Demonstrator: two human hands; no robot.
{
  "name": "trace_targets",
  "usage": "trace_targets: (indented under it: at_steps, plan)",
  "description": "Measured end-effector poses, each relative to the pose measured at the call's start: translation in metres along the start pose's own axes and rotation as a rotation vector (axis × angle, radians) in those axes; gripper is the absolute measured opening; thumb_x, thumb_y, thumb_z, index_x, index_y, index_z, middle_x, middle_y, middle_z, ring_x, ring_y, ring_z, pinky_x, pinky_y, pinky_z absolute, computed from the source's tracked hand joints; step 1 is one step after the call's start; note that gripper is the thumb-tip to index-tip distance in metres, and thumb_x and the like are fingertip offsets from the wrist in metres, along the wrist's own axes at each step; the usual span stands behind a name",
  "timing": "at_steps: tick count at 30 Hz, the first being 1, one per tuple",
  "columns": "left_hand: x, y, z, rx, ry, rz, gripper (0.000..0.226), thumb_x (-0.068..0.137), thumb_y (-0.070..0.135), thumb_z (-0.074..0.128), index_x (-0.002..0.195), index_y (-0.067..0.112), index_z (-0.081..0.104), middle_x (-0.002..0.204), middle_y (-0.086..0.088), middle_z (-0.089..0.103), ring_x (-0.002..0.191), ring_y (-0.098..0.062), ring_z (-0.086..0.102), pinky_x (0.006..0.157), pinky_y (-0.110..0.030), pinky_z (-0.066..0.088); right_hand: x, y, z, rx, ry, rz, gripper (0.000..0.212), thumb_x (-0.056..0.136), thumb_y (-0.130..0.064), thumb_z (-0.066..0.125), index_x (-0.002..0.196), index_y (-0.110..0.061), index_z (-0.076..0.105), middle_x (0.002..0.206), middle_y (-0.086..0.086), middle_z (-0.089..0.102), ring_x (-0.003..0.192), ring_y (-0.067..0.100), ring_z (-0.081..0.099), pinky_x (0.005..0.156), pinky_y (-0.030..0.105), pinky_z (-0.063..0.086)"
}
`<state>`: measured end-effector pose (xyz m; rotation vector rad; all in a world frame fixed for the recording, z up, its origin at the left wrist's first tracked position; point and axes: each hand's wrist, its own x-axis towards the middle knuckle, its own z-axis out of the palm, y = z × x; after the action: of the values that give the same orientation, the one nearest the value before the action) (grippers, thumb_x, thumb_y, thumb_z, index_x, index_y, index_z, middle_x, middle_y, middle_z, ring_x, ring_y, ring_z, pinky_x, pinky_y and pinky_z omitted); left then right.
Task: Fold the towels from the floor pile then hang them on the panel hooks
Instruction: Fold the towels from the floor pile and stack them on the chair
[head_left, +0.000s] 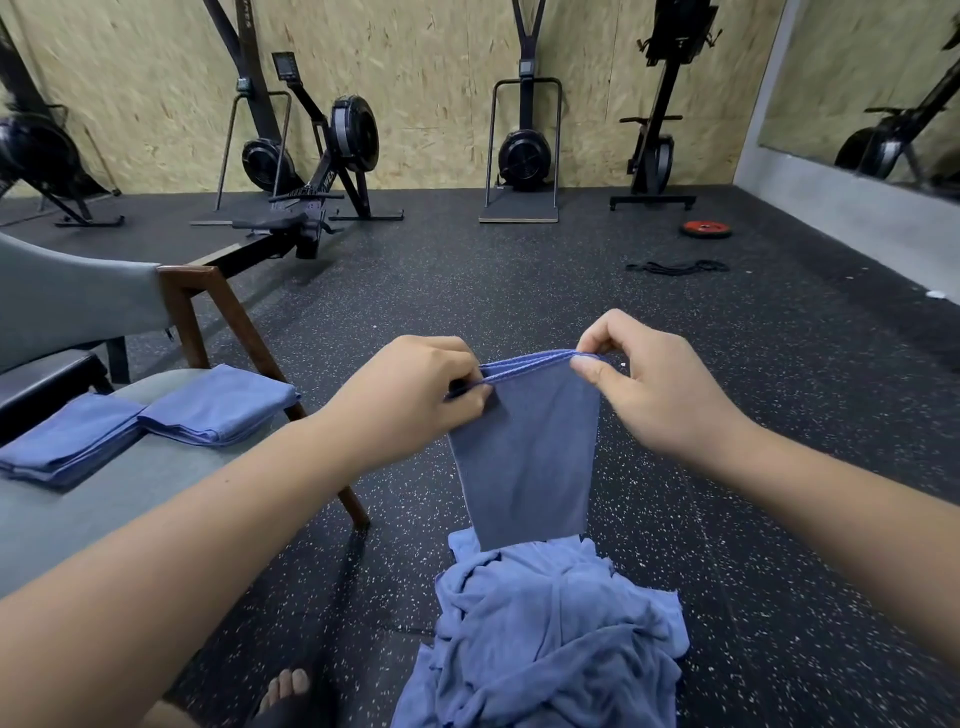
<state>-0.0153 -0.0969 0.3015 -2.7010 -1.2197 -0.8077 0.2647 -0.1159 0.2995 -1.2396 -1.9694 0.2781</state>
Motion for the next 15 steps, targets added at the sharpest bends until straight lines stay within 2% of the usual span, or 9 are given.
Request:
trace_targets:
  at_steps: [3, 5, 9, 11, 13, 15]
  plan:
    - [0.000, -0.006, -0.001, -0.026, 0.041, 0.010, 0.027, 0.102, 0.038, 0.064, 0.084, 0.019, 0.071, 0.084, 0.011, 0.066, 0.074, -0.009, 0.062, 0.073, -0.032, 0.051, 0.001, 0.002, 0.000, 0.033, -0.010, 0.022, 0.007, 0.102, -0.019, 0.069, 0.097, -0.022, 0.065, 0.094, -0.014, 0.069, 0.088, 0.001, 0.062, 0.074, 0.011, 0.038]
    - [0.000, -0.008, -0.003, -0.029, 0.051, 0.008, 0.027, 0.101, 0.040, 0.067, 0.083, 0.020, 0.071, 0.081, 0.013, 0.066, 0.071, -0.005, 0.059, 0.070, -0.025, 0.047, 0.001, 0.003, 0.000, 0.029, -0.009, 0.017, 0.009, 0.100, -0.019, 0.071, 0.096, -0.024, 0.065, 0.094, -0.014, 0.070, 0.092, 0.003, 0.064, 0.079, 0.018, 0.042]
    - [0.000, -0.010, -0.009, -0.057, 0.093, -0.047, 0.048, 0.097, 0.062, 0.066, 0.075, 0.021, 0.071, 0.076, 0.012, 0.070, 0.065, -0.007, 0.061, 0.065, -0.024, 0.046, 0.000, 0.003, -0.001, 0.079, 0.027, 0.027, 0.014, 0.098, -0.021, 0.075, 0.093, -0.030, 0.065, 0.095, -0.015, 0.072, 0.093, 0.012, 0.067, 0.088, 0.036, 0.051]
    - [-0.001, -0.010, -0.013, -0.103, 0.104, -0.078, 0.052, 0.091, 0.069, 0.063, 0.071, 0.021, 0.069, 0.071, 0.011, 0.069, 0.061, -0.009, 0.060, 0.060, -0.026, 0.046, 0.000, 0.004, -0.002, 0.110, 0.028, 0.035, 0.016, 0.097, -0.020, 0.076, 0.092, -0.030, 0.065, 0.095, -0.013, 0.072, 0.095, 0.010, 0.067, 0.090, 0.039, 0.052]
    - [-0.003, -0.009, -0.014, -0.157, 0.129, -0.114, 0.052, 0.087, 0.068, 0.067, 0.069, 0.019, 0.068, 0.061, 0.007, 0.063, 0.052, -0.012, 0.052, 0.052, -0.025, 0.039, 0.001, 0.003, -0.003, 0.128, 0.026, 0.036, 0.016, 0.097, -0.019, 0.076, 0.094, -0.030, 0.065, 0.095, -0.012, 0.072, 0.093, 0.014, 0.068, 0.089, 0.042, 0.053]
    - [-0.004, -0.008, -0.015, -0.224, 0.165, -0.144, 0.049, 0.085, 0.063, 0.075, 0.067, 0.018, 0.068, 0.054, 0.003, 0.059, 0.049, -0.014, 0.044, 0.048, -0.025, 0.034, 0.002, 0.003, -0.004, 0.147, 0.018, 0.044, 0.017, 0.098, -0.020, 0.075, 0.099, -0.032, 0.064, 0.096, -0.013, 0.071, 0.093, 0.017, 0.067, 0.089, 0.039, 0.053]
